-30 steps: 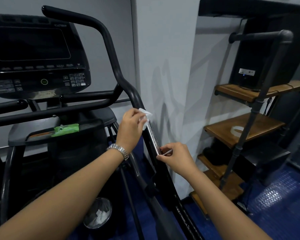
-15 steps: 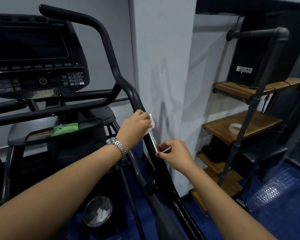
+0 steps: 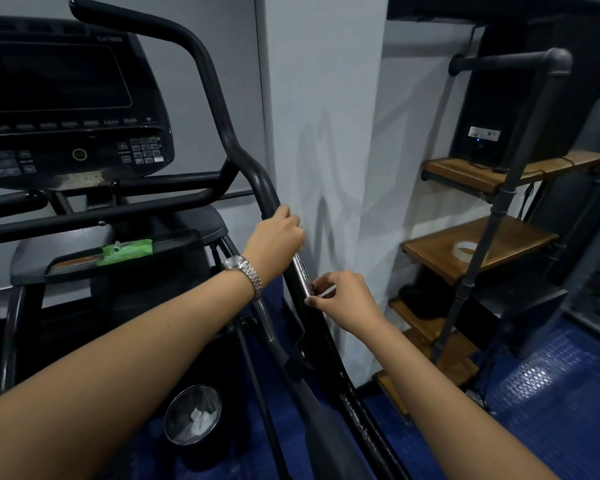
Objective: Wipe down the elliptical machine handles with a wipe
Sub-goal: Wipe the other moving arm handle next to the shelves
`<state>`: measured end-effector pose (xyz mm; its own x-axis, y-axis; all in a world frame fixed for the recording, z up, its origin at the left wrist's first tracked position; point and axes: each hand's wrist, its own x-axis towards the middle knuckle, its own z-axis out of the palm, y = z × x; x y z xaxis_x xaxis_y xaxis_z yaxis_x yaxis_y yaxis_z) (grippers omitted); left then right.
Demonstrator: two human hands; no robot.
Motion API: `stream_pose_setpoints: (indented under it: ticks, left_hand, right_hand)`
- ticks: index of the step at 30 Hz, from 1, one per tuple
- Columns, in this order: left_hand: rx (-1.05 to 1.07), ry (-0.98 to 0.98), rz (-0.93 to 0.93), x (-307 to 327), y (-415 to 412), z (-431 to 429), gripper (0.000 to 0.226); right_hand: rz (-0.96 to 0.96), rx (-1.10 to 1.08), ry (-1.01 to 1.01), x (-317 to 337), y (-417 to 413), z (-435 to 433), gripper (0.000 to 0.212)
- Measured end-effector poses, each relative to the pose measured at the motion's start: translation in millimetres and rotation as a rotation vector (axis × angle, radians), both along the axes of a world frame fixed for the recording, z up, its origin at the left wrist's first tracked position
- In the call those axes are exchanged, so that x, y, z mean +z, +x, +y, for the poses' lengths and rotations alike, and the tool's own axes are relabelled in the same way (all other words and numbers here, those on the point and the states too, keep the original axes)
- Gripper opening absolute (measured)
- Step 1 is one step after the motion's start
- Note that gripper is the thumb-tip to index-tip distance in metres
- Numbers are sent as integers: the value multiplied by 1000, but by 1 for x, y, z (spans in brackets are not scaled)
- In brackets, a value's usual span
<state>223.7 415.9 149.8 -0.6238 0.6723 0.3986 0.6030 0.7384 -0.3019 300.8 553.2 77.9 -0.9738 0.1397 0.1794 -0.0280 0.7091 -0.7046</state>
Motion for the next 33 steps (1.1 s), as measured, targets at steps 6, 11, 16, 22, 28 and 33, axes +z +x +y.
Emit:
stream_pose_setpoints:
  ticks: [6,11,16,22,28,33]
  left_hand:
    - [-29,13,44,-10,0,-4,10]
    - [-158,-212,16,-24,23,-1,7]
    - [-46,16,28,-21,11,-7,8]
    - [-175,121,37,-36,11,-14,16]
    - [-198,133,62,-51,14,-21,20]
    - [-194,298,69,-42,10,-25,10]
  right_hand:
    - [-5,9,-8,0,-1,1,29]
    - [-6,8,-14,-3,0,2,27]
    - [4,12,-23,-2,1,2,28]
    - [10,7,-27,-2,3,2,22]
    - [16,9,-15,-3,3,3,25]
    - [25,18,-22,-2,1,3,24]
